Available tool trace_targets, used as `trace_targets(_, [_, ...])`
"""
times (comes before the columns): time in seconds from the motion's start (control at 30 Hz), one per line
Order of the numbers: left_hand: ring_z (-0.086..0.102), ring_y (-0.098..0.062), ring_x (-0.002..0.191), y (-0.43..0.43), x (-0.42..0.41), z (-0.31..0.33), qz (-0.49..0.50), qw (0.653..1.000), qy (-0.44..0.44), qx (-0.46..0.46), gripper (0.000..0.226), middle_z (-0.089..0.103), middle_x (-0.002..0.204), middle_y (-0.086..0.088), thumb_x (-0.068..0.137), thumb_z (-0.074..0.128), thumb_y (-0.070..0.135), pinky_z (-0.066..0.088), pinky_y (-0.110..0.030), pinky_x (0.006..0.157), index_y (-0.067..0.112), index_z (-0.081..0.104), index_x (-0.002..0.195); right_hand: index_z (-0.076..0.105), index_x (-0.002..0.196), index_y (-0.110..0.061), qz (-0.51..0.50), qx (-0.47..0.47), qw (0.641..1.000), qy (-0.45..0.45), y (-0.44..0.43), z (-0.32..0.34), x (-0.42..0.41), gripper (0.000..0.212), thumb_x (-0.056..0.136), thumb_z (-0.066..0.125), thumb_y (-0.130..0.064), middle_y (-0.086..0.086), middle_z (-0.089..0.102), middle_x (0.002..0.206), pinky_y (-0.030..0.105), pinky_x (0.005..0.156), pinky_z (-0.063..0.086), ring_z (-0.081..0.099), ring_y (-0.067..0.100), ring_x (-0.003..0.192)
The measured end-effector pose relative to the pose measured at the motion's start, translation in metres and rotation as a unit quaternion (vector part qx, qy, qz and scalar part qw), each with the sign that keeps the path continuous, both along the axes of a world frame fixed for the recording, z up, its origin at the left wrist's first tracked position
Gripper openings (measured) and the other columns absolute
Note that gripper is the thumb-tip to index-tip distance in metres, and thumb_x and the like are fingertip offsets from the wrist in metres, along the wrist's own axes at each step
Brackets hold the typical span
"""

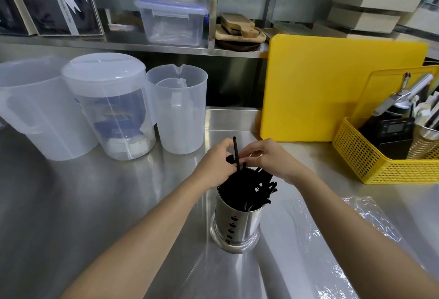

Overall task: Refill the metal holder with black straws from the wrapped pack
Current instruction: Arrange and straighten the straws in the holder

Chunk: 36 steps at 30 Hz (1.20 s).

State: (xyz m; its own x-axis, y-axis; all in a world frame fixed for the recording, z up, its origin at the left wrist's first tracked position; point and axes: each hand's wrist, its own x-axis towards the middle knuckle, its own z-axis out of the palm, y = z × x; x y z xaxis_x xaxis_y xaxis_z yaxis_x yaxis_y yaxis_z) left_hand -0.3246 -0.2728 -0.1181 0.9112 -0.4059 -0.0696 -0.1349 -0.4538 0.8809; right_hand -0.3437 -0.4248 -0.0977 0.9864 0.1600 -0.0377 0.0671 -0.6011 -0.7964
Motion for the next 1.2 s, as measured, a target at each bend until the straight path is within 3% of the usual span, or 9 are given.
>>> trace_targets(0.2, [0.056, -0.016, 0.065, 0.003, 0.0, -0.002, 0.007, 1.0, 0.012, -0.018, 0.044, 0.062, 0.093, -0.005, 0.081, 0.062, 0.009, 0.043, -0.026, 0.056, 0.029, 0.046, 0.117, 0.07, 0.084, -0.017, 0.005, 0.0, 1.0, -0.019, 0.004, -0.004, 0.005, 0.009, 0.081, 0.066, -0.009, -0.004, 0.066, 0.079, 0.024, 0.075, 0.05, 0.061, 0.011, 0.077])
trace_targets(0.37, [0.056, -0.017, 0.065, 0.002, 0.0, -0.002, 0.017, 0.999, 0.004, -0.028, 0.041, 0.063, 0.096, -0.006, 0.08, 0.062, 0.01, 0.043, -0.026, 0.055, 0.027, 0.049, 0.115, 0.069, 0.078, -0.018, -0.01, 0.024, 0.999, -0.031, 0.004, -0.004, 0.005, 0.012, 0.081, 0.066, -0.007, -0.007, 0.065, 0.072, 0.011, 0.064, 0.044, 0.058, -0.007, 0.061])
trace_targets(0.47, [0.058, -0.018, 0.064, 0.001, 0.002, 0.002, 0.018, 0.999, -0.013, -0.049, 0.033, 0.067, 0.086, -0.004, 0.079, 0.062, 0.007, 0.047, -0.031, 0.062, 0.023, 0.055, 0.107, 0.069, 0.079, -0.01, -0.028, 0.049, 0.997, -0.054, 0.003, 0.002, 0.004, 0.002, 0.08, 0.068, -0.008, -0.003, 0.064, 0.07, 0.008, 0.06, 0.042, 0.056, -0.007, 0.058])
trace_targets(0.6, [0.057, -0.021, 0.067, -0.003, 0.004, 0.016, 0.01, 0.996, -0.054, -0.074, 0.024, 0.067, 0.07, -0.001, 0.079, 0.065, 0.009, 0.047, -0.036, 0.074, 0.017, 0.059, 0.101, 0.065, 0.07, -0.022, -0.018, 0.081, 0.992, -0.092, 0.004, 0.023, -0.001, 0.018, 0.08, 0.068, -0.007, -0.003, 0.066, 0.07, 0.013, 0.065, 0.047, 0.059, -0.003, 0.061])
trace_targets(0.73, [0.068, -0.023, 0.073, -0.002, 0.005, 0.044, 0.007, 0.986, -0.078, -0.148, 0.019, 0.069, 0.066, -0.004, 0.079, 0.068, 0.009, 0.051, -0.037, 0.083, 0.017, 0.061, 0.095, 0.063, 0.08, -0.024, -0.017, 0.118, 0.979, -0.167, 0.004, 0.047, -0.007, 0.016, 0.082, 0.065, -0.008, -0.005, 0.062, 0.072, 0.019, 0.067, 0.048, 0.059, 0.003, 0.066])
trace_targets(0.83, [0.068, -0.013, 0.066, 0.002, 0.007, 0.071, 0.013, 0.976, -0.081, -0.203, 0.018, 0.068, 0.069, -0.003, 0.08, 0.066, 0.004, 0.059, -0.03, 0.069, 0.013, 0.06, 0.094, 0.062, 0.093, -0.025, -0.037, 0.136, 0.965, -0.222, -0.003, 0.056, -0.01, 0.019, 0.086, 0.061, -0.007, -0.001, 0.059, 0.075, 0.037, 0.074, 0.049, 0.057, 0.019, 0.075])
trace_targets(0.97, [0.069, -0.008, 0.063, 0.013, 0.011, 0.101, 0.076, 0.954, -0.092, -0.273, 0.022, 0.066, 0.077, -0.01, 0.082, 0.063, 0.001, 0.055, -0.02, 0.056, 0.005, 0.057, 0.103, 0.058, 0.106, -0.034, -0.001, 0.025, 0.965, -0.26, -0.013, 0.053, -0.017, 0.042, 0.084, 0.059, 0.002, 0.008, 0.061, 0.086, 0.021, 0.068, 0.045, 0.057, 0.023, 0.075])
trace_targets(1.1, [0.071, -0.015, 0.072, 0.021, 0.018, 0.098, 0.154, 0.924, -0.003, -0.349, 0.027, 0.067, 0.084, -0.011, 0.084, 0.062, 0.004, 0.059, -0.028, 0.064, 0.005, 0.056, 0.11, 0.052, 0.117, -0.041, 0.054, -0.043, 0.961, -0.269, -0.015, 0.044, -0.024, 0.057, 0.077, 0.069, -0.003, 0.005, 0.061, 0.086, 0.018, 0.066, 0.046, 0.053, 0.019, 0.073])
trace_targets(1.2, [0.069, -0.017, 0.069, 0.017, 0.017, 0.078, 0.149, 0.905, 0.091, -0.387, 0.018, 0.067, 0.077, -0.012, 0.085, 0.06, 0.003, 0.059, -0.028, 0.065, 0.0, 0.057, 0.102, 0.058, 0.118, -0.026, 0.071, -0.016, 0.946, -0.317, -0.004, 0.044, -0.031, 0.045, 0.076, 0.072, -0.016, 0.002, 0.059, 0.079, 0.029, 0.063, 0.048, 0.053, 0.019, 0.067])
